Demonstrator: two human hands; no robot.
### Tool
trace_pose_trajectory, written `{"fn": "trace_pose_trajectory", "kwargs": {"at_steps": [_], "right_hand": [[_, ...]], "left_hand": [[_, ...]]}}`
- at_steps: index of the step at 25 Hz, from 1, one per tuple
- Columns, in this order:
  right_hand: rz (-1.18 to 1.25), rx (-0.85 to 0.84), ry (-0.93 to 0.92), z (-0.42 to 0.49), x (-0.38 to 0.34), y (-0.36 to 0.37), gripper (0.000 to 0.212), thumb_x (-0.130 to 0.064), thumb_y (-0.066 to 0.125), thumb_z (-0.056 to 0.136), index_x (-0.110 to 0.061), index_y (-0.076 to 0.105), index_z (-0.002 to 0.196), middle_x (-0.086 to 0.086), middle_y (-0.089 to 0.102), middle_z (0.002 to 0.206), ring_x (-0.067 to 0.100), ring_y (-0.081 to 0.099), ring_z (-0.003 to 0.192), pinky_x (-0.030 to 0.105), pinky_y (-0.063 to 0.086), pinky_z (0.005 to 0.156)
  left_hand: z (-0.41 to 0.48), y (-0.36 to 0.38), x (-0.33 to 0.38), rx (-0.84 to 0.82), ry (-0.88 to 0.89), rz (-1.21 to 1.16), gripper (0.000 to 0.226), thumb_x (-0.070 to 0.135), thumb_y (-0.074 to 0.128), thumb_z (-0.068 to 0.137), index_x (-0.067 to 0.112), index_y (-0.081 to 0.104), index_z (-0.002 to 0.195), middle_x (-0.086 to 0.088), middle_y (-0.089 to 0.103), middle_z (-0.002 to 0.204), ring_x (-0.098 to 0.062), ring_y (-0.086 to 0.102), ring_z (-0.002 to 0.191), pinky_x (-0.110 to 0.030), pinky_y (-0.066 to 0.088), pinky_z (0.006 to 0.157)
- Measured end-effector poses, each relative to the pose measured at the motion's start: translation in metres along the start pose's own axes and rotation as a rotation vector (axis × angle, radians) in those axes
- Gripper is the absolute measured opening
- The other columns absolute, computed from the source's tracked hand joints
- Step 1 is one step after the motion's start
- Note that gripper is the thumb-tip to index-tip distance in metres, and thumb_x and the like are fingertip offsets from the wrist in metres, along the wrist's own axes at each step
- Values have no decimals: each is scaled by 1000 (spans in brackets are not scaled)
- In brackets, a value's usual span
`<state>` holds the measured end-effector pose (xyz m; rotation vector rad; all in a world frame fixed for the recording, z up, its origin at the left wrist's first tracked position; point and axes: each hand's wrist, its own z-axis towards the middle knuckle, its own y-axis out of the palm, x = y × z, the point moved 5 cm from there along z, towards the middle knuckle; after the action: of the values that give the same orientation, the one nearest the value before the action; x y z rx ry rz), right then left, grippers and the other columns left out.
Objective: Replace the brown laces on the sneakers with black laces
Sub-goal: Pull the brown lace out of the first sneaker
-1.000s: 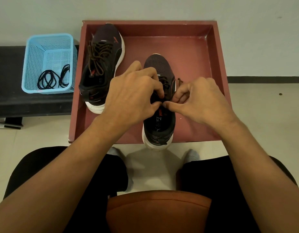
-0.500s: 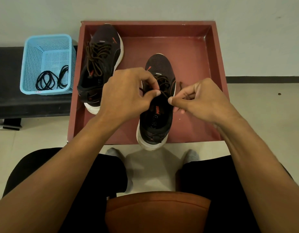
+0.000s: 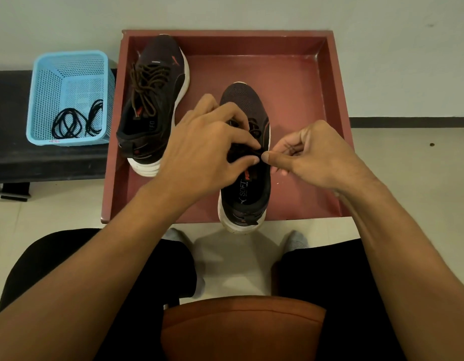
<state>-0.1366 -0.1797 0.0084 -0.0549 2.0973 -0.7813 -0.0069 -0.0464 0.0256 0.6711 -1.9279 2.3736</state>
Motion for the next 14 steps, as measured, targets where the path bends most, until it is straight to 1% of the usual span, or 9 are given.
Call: {"fn": "trace_pose_trajectory", "kwargs": {"at_steps": [1, 3, 5, 6, 8, 9, 10, 12, 14], "right_hand": [[-2, 1, -1, 0, 0, 0, 18, -35, 82, 89, -21, 80, 78, -7, 75, 65, 3, 70, 60, 17, 51, 72], [0, 4, -1, 0, 0, 0, 18, -36, 82, 89, -22, 80, 79, -8, 75, 64, 2, 70, 60, 16, 50, 71], [5, 5, 0, 0, 1, 0, 17, -36, 82, 89, -22, 80, 79, -8, 75, 65, 2, 70, 60, 17, 50, 71], [6, 5, 1, 0, 1, 0, 17, -36, 82, 89, -22, 80, 79, -8, 75, 65, 2, 70, 60, 17, 50, 71], [2, 6, 4, 0, 1, -1, 17, -36, 82, 90, -22, 81, 81, -7, 76, 66, 2, 71, 61, 16, 50, 72], [3, 8, 3, 0, 2, -2, 16, -36, 82, 90, -22, 81, 81, -7, 76, 66, 3, 71, 62, 16, 51, 73], [7, 10, 2, 0, 2, -3, 16, -35, 82, 90, -21, 81, 82, -8, 76, 66, 3, 72, 62, 16, 51, 73], [7, 10, 0, -1, 2, -3, 16, -35, 82, 90, -21, 81, 82, -9, 75, 65, 1, 71, 61, 15, 50, 72], [3, 10, 3, -1, 2, -2, 16, -36, 82, 90, -22, 81, 83, -9, 75, 65, 1, 71, 60, 14, 49, 70]], "left_hand": [[1, 1, 2, 18, -4, 25, 25, 58, 76, 83, 42, 81, 103, 17, 63, 112, -20, 49, 102, -34, 46, 73], [2, 2, 3, 47, -17, 43, 20, 55, 79, 82, 40, 81, 95, 17, 64, 106, -19, 49, 101, -25, 36, 69], [3, 2, 1, 48, -24, 12, 16, 52, 80, 83, 39, 80, 92, 18, 63, 102, -16, 47, 101, -18, 30, 65], [2, 3, -1, 42, -37, -23, 14, 50, 80, 84, 39, 80, 91, 19, 64, 101, -14, 47, 101, -16, 32, 66], [1, 2, -10, 32, -89, -122, 11, 47, 81, 84, 39, 78, 90, 20, 65, 97, -11, 47, 99, -22, 41, 72], [0, -1, -15, 31, -117, -176, 10, 46, 81, 84, 38, 78, 90, 20, 66, 94, -10, 49, 97, -23, 41, 75], [-1, -4, -21, 32, -141, -224, 9, 44, 81, 84, 38, 78, 89, 20, 67, 92, -8, 51, 94, -20, 39, 77], [-4, -13, -35, 38, -189, -292, 7, 42, 82, 84, 38, 77, 88, 21, 69, 88, -3, 52, 85, -15, 37, 75], [-7, -20, -50, 40, -250, -327, 7, 40, 83, 85, 37, 77, 87, 24, 66, 80, 1, 52, 77, -12, 34, 71]]}}
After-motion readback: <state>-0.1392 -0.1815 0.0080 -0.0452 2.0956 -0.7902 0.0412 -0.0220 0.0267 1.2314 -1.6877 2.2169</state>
